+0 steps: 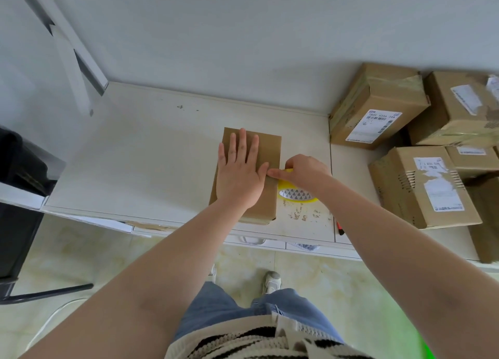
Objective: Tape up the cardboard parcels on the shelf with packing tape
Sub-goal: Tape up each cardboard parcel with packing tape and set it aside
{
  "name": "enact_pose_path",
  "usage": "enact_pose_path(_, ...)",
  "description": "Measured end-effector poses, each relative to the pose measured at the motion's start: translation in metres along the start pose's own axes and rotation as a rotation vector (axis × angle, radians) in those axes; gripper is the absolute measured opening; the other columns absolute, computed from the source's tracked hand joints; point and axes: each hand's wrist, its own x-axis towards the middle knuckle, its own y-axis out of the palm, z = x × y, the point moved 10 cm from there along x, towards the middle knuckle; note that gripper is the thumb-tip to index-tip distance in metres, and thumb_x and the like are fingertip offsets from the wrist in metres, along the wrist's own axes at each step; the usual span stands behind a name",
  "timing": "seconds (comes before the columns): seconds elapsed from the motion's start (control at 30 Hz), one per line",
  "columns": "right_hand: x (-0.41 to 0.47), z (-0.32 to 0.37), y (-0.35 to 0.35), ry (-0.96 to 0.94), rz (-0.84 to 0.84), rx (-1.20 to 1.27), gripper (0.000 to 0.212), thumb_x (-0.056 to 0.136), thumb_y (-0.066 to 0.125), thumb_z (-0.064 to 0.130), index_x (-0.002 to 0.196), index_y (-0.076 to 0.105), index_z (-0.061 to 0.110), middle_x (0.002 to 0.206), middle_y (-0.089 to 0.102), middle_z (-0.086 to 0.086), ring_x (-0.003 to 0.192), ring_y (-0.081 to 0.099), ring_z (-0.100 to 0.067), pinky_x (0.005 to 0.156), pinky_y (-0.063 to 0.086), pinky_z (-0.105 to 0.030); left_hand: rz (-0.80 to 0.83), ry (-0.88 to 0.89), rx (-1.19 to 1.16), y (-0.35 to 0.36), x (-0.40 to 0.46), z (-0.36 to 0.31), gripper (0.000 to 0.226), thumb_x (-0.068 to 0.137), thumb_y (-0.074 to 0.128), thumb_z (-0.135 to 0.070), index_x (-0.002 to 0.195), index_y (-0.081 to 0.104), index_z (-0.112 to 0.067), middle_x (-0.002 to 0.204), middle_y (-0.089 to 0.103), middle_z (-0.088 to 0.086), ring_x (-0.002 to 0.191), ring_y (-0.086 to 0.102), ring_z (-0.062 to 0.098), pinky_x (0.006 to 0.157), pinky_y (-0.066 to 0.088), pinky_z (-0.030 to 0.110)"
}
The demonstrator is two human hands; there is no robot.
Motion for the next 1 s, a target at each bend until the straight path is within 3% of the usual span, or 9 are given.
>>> enact_pose_path(0.2, -0.009, -0.027, -0.001, -0.122, 0.02, 0.342, 0.054, 0.087, 0.059, 0.06, 0.065, 0.052, 0.01, 0.062, 0.042, -0.003, 0.062, 0.045, -0.021, 0.06, 0.034, -0.031, 0.031, 0.014, -0.001, 0.003, 0.001, 0.001, 0.092, 0.085, -0.003, -0.077, 0.157, -0.012, -0.022, 0.164, -0.019, 0.009, 0.151, -0.015, 0.028, 0.122, -0.008, 0.049)
enact_pose_path(0.3, -0.005, -0.03, -0.003, -0.116, 0.0, 0.256, 0.057, 0.085, 0.061, 0.061, 0.077, 0.061, 0.005, 0.069, 0.049, -0.002, 0.069, 0.05, -0.021, 0.062, 0.036, -0.03, 0.048, 0.015, 0.016, 0.004, 0.003, 0.002, 0.097, 0.081, 0.0, -0.082, 0.157, -0.014, -0.022, 0.163, -0.021, 0.009, 0.151, -0.016, 0.028, 0.122, -0.007, 0.05)
enact_pose_path(0.37, -0.002, -0.033, -0.005, -0.062, -0.008, 0.124, 0.053, 0.081, 0.059, 0.07, 0.084, 0.061, 0.018, 0.082, 0.057, 0.003, 0.082, 0.056, -0.021, 0.066, 0.04, -0.03, 0.051, 0.018, 0.015, 0.005, 0.004, 0.002, 0.098, 0.081, 0.003, -0.082, 0.157, -0.014, -0.022, 0.163, -0.021, 0.009, 0.151, -0.016, 0.028, 0.122, -0.007, 0.05)
enact_pose_path(0.5, 0.002, -0.04, 0.004, -0.019, 0.001, 0.154, 0.053, 0.079, 0.058, 0.073, 0.063, 0.051, 0.023, 0.066, 0.051, 0.003, 0.069, 0.053, -0.018, 0.059, 0.037, -0.029, 0.054, 0.017, 0.012, 0.004, 0.004, 0.003, 0.097, 0.081, 0.003, -0.082, 0.156, -0.016, -0.022, 0.163, -0.022, 0.009, 0.151, -0.017, 0.029, 0.122, -0.008, 0.05)
enact_pose_path(0.6, 0.005, -0.045, 0.019, 0.005, 0.016, 0.26, 0.065, 0.079, 0.059, 0.071, 0.076, 0.064, 0.006, 0.067, 0.053, -0.002, 0.067, 0.053, -0.02, 0.063, 0.041, -0.03, 0.063, 0.02, 0.023, 0.005, 0.004, 0.002, 0.096, 0.082, 0.002, -0.081, 0.156, -0.017, -0.022, 0.163, -0.022, 0.01, 0.151, -0.017, 0.03, 0.122, -0.007, 0.051)
enact_pose_path(0.67, 0.007, -0.047, 0.023, 0.016, 0.009, 0.303, 0.07, 0.077, 0.06, 0.072, 0.078, 0.063, 0.002, 0.066, 0.05, -0.004, 0.064, 0.051, -0.021, 0.063, 0.04, -0.031, 0.071, 0.023, 0.038, 0.005, 0.004, 0.001, 0.096, 0.083, 0.001, -0.08, 0.156, -0.018, -0.021, 0.162, -0.023, 0.011, 0.151, -0.017, 0.031, 0.122, -0.007, 0.051)
enact_pose_path(0.83, 0.008, -0.047, 0.019, 0.008, 0.004, 0.325, 0.061, 0.075, 0.063, 0.072, 0.066, 0.052, 0.013, 0.064, 0.044, -0.004, 0.062, 0.046, -0.021, 0.061, 0.036, -0.032, 0.096, 0.022, 0.045, 0.003, 0.004, 0.0, 0.097, 0.08, -0.001, -0.08, 0.155, -0.019, -0.021, 0.162, -0.024, 0.013, 0.15, -0.018, 0.032, 0.12, -0.009, 0.053)
enact_pose_path(1.0, 0.003, -0.051, 0.015, 0.025, -0.04, 0.287, 0.059, 0.073, 0.06, 0.077, 0.088, 0.06, 0.02, 0.084, 0.06, 0.003, 0.076, 0.058, -0.016, 0.066, 0.047, -0.031, 0.096, 0.027, 0.1, -0.003, 0.003, -0.011, 0.088, 0.091, 0.009, -0.073, 0.153, -0.025, -0.021, 0.158, -0.029, 0.019, 0.147, -0.024, 0.036, 0.115, -0.013, 0.06)
